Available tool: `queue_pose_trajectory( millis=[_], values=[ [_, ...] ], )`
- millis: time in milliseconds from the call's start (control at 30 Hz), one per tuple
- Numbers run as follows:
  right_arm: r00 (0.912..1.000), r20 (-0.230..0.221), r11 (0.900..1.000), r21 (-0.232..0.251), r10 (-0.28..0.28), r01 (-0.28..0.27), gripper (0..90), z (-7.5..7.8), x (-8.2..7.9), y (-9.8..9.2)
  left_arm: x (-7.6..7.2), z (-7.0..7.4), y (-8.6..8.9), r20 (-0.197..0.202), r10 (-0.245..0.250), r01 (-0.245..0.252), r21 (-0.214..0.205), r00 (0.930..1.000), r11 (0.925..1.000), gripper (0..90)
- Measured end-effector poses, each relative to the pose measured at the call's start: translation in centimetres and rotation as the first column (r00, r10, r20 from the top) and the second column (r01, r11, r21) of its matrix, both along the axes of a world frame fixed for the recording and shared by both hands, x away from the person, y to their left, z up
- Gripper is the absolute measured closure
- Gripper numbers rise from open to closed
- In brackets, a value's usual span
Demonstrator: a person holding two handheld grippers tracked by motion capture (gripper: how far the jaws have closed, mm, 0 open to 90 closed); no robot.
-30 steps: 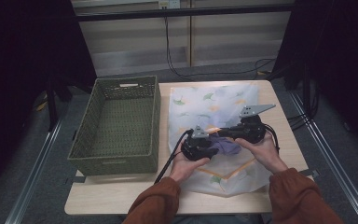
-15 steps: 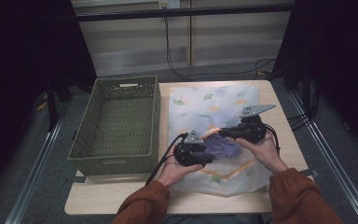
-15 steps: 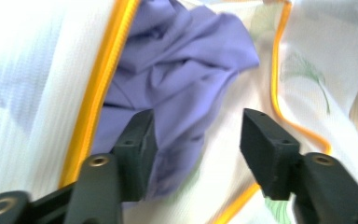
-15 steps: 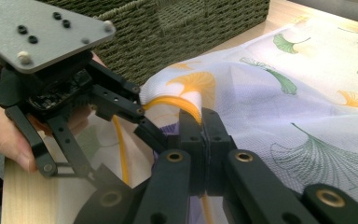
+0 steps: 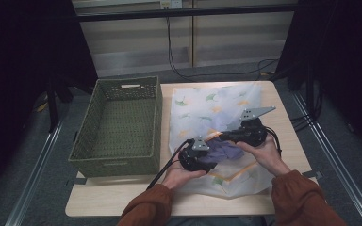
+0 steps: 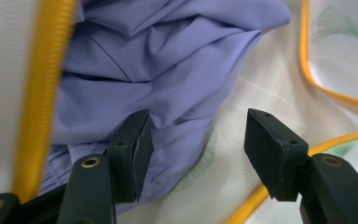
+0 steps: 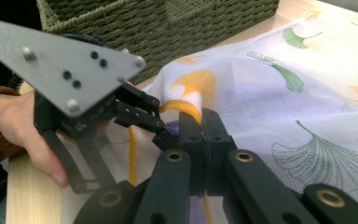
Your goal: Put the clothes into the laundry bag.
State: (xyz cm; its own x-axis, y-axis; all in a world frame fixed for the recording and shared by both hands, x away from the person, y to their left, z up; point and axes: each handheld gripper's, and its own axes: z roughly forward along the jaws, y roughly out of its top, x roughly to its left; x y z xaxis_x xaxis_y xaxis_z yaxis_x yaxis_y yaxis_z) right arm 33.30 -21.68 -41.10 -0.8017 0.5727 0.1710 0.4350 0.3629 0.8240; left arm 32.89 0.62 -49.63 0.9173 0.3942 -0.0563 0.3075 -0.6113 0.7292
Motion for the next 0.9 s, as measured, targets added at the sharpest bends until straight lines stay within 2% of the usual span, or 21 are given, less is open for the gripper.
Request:
queue_pose_trajectory(
  millis=[33, 100, 167, 200, 367, 400, 467, 600, 633, 700, 767, 800, 833, 867, 900],
  values=[
    [1.0, -0.001, 1.0, -0.002, -0.001, 0.001, 90.0, 0.0, 0.0, 0.0, 0.0, -0.2, -0.1, 0.021, -0.004, 0.003, 0.02, 0.9998, 0.9998, 45.8],
    [0.9999, -0.006, 1.0, -0.002, -0.01, 0.01, 90.0, -0.2, 0.1, -0.2, 0.1, -0.5, -0.3, 0.032, 0.002, -0.004, 0.048, 0.9995, 0.9988, 52.1],
    [0.9999, -0.004, 1.0, -0.002, -0.009, 0.009, 90.0, -0.2, 0.1, -0.3, 0.2, -0.7, -0.4, 0.021, 0.03, -0.031, 0.02, 0.9993, 0.9993, 55.8],
    [0.9999, -0.007, 0.9999, -0.004, -0.012, 0.012, 90.0, -0.2, 0.0, -0.3, 0.3, -0.5, -0.4, 0.032, 0.029, -0.031, 0.041, 0.9991, 0.9987, 58.9],
    [0.9999, 0.0, 0.9999, 0.001, -0.013, 0.013, 90.0, 0.0, 0.0, -0.4, 0.6, -0.5, -0.5, 0.03, 0.036, -0.037, 0.045, 0.9989, 0.9983, 86.3],
    [0.9999, 0.001, 0.9999, 0.0, -0.013, 0.013, 90.0, 0.0, -0.1, -0.5, 0.6, -0.4, -0.6, 0.028, 0.046, -0.048, 0.058, 0.9985, 0.9972, 88.5],
    [0.9999, -0.001, 0.9999, -0.003, -0.013, 0.013, 90.0, 0.1, -0.1, -0.5, 0.6, -0.3, -0.9, 0.009, 0.069, -0.07, 0.028, 0.9975, 0.9972, 89.4],
    [1.0, -0.003, 0.9999, -0.006, -0.008, 0.008, 90.0, 0.0, -0.2, -0.3, 0.8, 0.1, -1.3, -0.005, 0.094, -0.095, -0.021, 0.9955, 0.9953, 89.6],
    [1.0, -0.005, 1.0, -0.006, -0.006, 0.006, 90.0, 0.0, -0.3, -0.3, 0.9, 0.2, -1.4, 0.005, 0.093, -0.093, -0.015, 0.9956, 0.9955, 89.6],
    [1.0, -0.007, 0.9999, -0.014, 0.0, 0.0, 90.0, 0.0, -0.3, -0.2, 1.2, 0.4, -1.6, 0.006, 0.107, -0.107, -0.042, 0.9942, 0.9934, 89.6],
    [0.9999, -0.007, 0.9997, -0.021, 0.008, -0.008, 90.0, -0.1, -0.5, 0.0, 1.5, 0.6, -1.6, 0.005, 0.124, -0.124, -0.039, 0.9922, 0.9915, 89.6],
    [1.0, -0.005, 0.9997, -0.025, 0.007, -0.007, 90.0, 0.0, -0.5, 0.0, 1.6, 0.7, -1.7, -0.004, 0.143, -0.143, -0.056, 0.9897, 0.9881, 89.6],
    [0.9999, -0.007, 0.9997, -0.021, 0.009, -0.009, 90.0, 0.0, -0.5, -0.1, 1.9, 0.7, -1.7, -0.006, 0.141, -0.141, -0.061, 0.9901, 0.9882, 89.6],
    [0.9999, -0.008, 0.9998, -0.018, 0.011, -0.012, 90.0, 0.0, -0.5, -0.1, 2.0, 0.7, -1.8, 0.001, 0.149, -0.149, -0.072, 0.9888, 0.9863, 89.6],
    [0.9999, -0.009, 0.9997, -0.02, 0.012, -0.012, 90.0, 0.0, -0.6, -0.1, 2.1, 0.7, -1.9, 0.006, 0.158, -0.157, -0.066, 0.9874, 0.9854, 89.6]
  ],
)
